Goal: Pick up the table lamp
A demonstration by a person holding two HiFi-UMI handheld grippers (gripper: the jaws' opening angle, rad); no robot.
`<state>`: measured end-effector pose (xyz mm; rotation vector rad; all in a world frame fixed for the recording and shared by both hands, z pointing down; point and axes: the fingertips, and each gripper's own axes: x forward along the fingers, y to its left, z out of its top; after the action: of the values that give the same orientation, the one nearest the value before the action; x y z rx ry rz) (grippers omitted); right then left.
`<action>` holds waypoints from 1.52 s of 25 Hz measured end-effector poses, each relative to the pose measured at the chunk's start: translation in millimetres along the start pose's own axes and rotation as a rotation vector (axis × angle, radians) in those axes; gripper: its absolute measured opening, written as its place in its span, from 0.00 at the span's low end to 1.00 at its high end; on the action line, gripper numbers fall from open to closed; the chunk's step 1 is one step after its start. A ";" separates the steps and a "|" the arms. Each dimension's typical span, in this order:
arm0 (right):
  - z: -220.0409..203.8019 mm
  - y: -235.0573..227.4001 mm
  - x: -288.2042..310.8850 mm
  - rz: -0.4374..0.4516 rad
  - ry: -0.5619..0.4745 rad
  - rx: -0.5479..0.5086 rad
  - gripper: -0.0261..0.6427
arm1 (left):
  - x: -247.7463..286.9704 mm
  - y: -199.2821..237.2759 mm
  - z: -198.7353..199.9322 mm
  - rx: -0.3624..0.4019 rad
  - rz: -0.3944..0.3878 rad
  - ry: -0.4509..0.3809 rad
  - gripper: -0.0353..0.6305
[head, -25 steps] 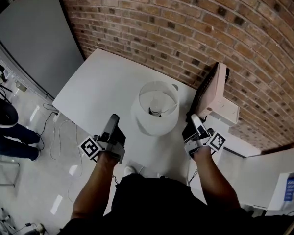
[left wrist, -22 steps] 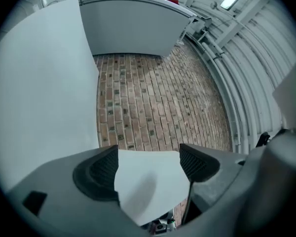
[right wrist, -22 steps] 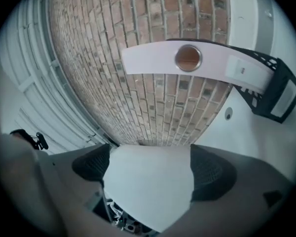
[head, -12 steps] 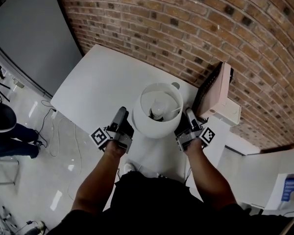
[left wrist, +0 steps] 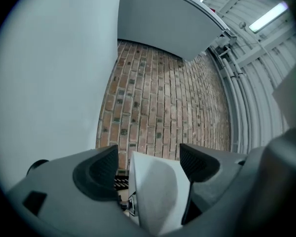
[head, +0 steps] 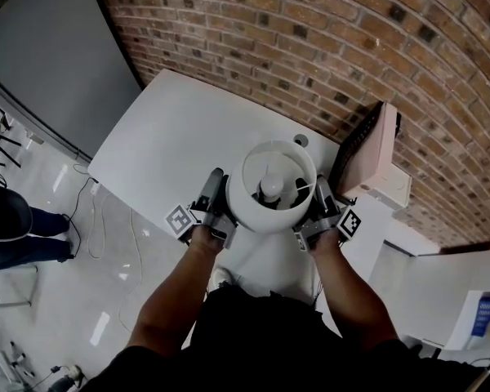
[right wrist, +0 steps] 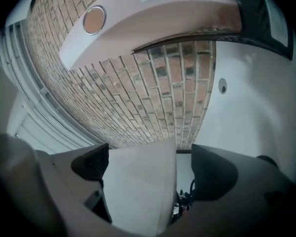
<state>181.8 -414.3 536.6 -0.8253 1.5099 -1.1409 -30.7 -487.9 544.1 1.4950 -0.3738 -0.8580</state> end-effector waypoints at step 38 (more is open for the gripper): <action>-21.0 48.1 9.8 0.079 0.023 0.052 0.77 | 13.2 -53.6 -40.6 -0.051 -0.088 0.079 0.62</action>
<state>161.8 -403.1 488.4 -0.7133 1.5120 -1.1302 -7.6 -460.8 485.5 1.5018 -0.2277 -0.8686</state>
